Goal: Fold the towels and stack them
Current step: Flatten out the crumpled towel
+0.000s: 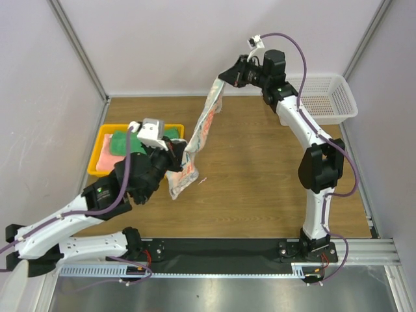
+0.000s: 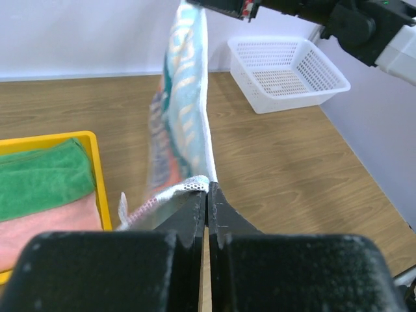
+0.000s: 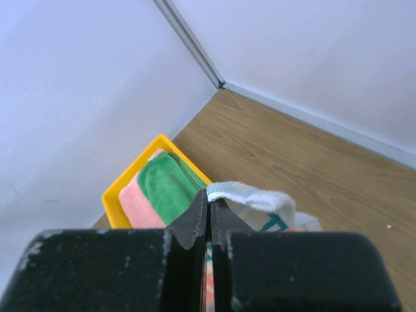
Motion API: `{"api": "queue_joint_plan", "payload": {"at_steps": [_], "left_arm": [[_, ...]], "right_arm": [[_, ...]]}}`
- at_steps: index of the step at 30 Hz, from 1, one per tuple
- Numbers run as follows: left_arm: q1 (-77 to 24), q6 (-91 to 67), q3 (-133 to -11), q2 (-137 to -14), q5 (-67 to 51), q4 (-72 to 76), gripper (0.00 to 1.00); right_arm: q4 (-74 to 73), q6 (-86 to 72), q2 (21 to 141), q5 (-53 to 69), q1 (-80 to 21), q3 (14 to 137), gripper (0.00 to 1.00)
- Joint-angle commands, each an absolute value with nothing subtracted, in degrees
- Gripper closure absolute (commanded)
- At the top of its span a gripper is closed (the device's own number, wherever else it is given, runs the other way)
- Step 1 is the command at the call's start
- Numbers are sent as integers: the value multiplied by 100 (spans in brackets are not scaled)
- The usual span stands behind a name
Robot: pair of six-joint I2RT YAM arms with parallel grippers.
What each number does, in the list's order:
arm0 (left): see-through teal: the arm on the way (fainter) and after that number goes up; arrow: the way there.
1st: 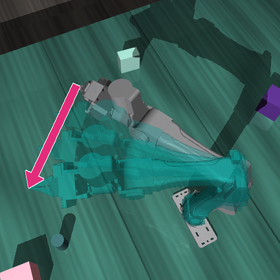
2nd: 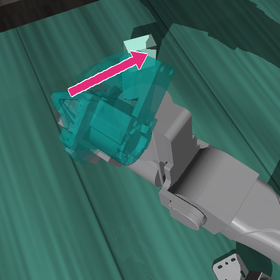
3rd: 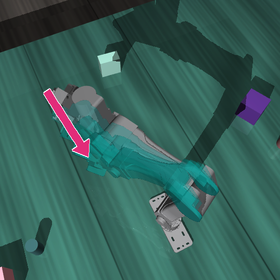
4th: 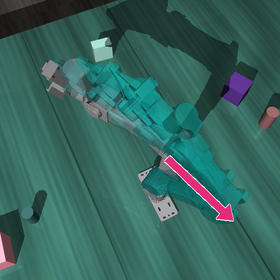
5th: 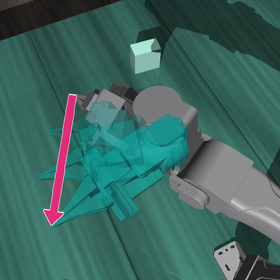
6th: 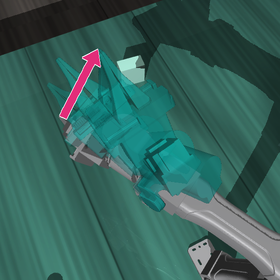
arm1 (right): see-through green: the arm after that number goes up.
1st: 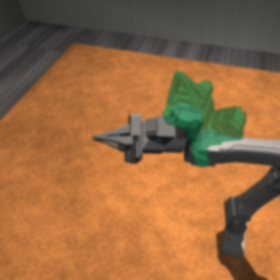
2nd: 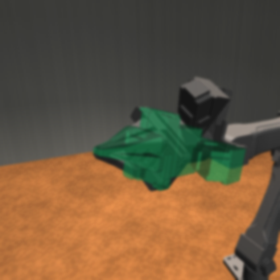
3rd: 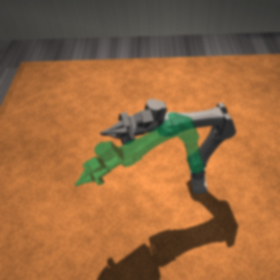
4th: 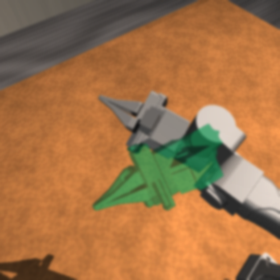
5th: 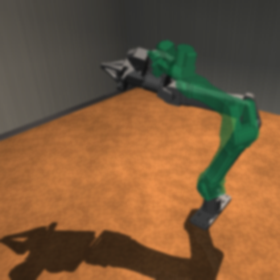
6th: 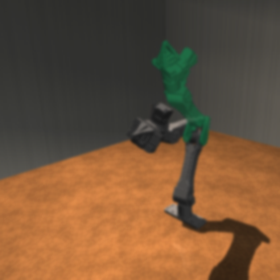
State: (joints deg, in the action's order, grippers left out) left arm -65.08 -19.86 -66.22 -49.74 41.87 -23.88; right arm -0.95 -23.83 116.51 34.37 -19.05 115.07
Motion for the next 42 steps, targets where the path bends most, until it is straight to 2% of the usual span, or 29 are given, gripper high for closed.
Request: {"api": "queue_joint_plan", "payload": {"at_steps": [1,8,13,15,16,17,18,19,20,21,23,26,32,38,42], "left_arm": [[-6644,-2012,-6460,-5535,3999,-2215,100],[-7477,-2751,-6328,-7494,3850,-1058,100],[-7988,-2532,-7047,-9092,3086,-686,100],[-8103,-2426,-7520,-9429,2831,-861,97],[-8121,-2400,-7628,-9613,2778,-914,77],[-8121,-2365,-7751,-9650,2673,-923,55],[-8121,-2303,-7761,-9650,2672,-888,40],[-8130,-2277,-7752,-9624,2698,-870,20],[-8104,-2276,-7743,-9520,2777,-835,10],[-8086,-2268,-7726,-9458,2969,-835,2],[-7912,-2346,-7699,-9274,3093,-1009,0],[-7517,-2881,-7367,-8966,3199,-1230,0],[-7163,-3647,-5951,-8192,3366,-1064,1],[-7154,-3586,-5432,-8595,2927,-458,9],[-7154,-3744,-5467,-8947,2734,-369,15]], "right_arm": [[112,-2145,11918,3946,-1679,11182,100],[1046,-1917,12014,4981,-941,9396,100],[389,-1461,12330,4923,-212,9342,100],[-634,-709,12401,4764,-167,9745,100],[-981,-486,12471,4711,-167,9912,100],[-1211,-353,12480,4598,-176,10158,79],[-1483,-273,12472,4518,-184,10230,64],[-1520,-290,12341,4457,-185,10257,51],[-1529,-334,12244,4265,-185,10248,30],[-1616,-325,12113,4254,-185,10231,29],[-1608,-447,11684,4036,-246,10134,24],[-1670,-422,11016,3528,-473,9897,23],[-1407,-763,10266,2410,-1071,8906,21],[-353,-1405,9905,1575,-1538,7553,21],[289,-1819,9975,1617,-1573,6936,24]]}}
